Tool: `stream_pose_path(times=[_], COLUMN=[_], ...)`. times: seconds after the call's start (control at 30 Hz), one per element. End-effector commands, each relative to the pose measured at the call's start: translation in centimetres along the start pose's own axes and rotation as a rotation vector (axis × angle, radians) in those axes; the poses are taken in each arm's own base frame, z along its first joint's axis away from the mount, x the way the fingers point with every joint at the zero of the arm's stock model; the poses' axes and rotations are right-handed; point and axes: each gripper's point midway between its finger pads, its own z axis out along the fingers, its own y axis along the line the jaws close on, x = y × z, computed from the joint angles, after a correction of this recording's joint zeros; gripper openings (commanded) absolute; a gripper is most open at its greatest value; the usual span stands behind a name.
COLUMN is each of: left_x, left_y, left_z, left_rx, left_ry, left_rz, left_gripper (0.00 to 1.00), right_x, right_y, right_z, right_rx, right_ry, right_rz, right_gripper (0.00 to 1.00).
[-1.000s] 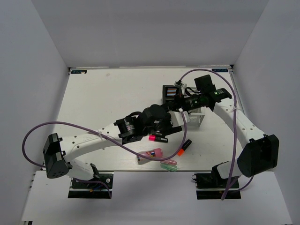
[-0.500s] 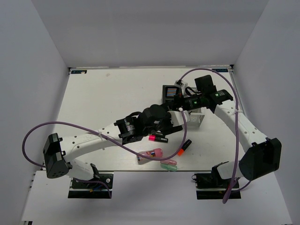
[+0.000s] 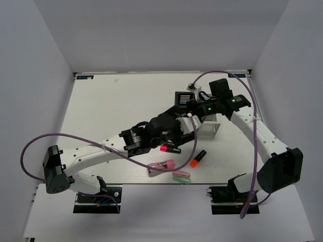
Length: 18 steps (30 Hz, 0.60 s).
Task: Sort the stationery into containers
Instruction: Pass the stationery from the left arm to the right, then place the stationery into the container
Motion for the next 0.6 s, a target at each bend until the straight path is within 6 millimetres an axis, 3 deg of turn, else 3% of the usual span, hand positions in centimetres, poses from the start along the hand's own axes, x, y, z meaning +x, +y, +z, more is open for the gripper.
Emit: stream_pose_path(times=[0.0,0.27,0.4,0.57], left_x=[-1.8,0.4,1.6,4.6], left_y=[2.5,2.6,3.2,4.3], left_z=[-2.7,-3.9,-5.8,-10.0], left_rx=[-0.081,-0.098,-0.133,-0.201], left_ry=[-0.067,-0.021,0.002,0.019], left_rz=[-0.059,-0.065,-0.115,-0.203], left_gripper=[1.0,1.0,1.0,1.0], right_x=[-2.9,-4.7,-7.0,-9.9], right_y=[0.3,-0.4,-2.0,-4.7], right_z=[-0.5,-0.7,-1.3,-0.9], right_rx=[0.013,0.064,0.165,0.245], right_ry=[-0.059,-0.08,-0.098,-0.163], right_rz=[-0.113,-0.148,-0.243,-0.371], right_gripper=[0.0,0.0,0.0,0.0])
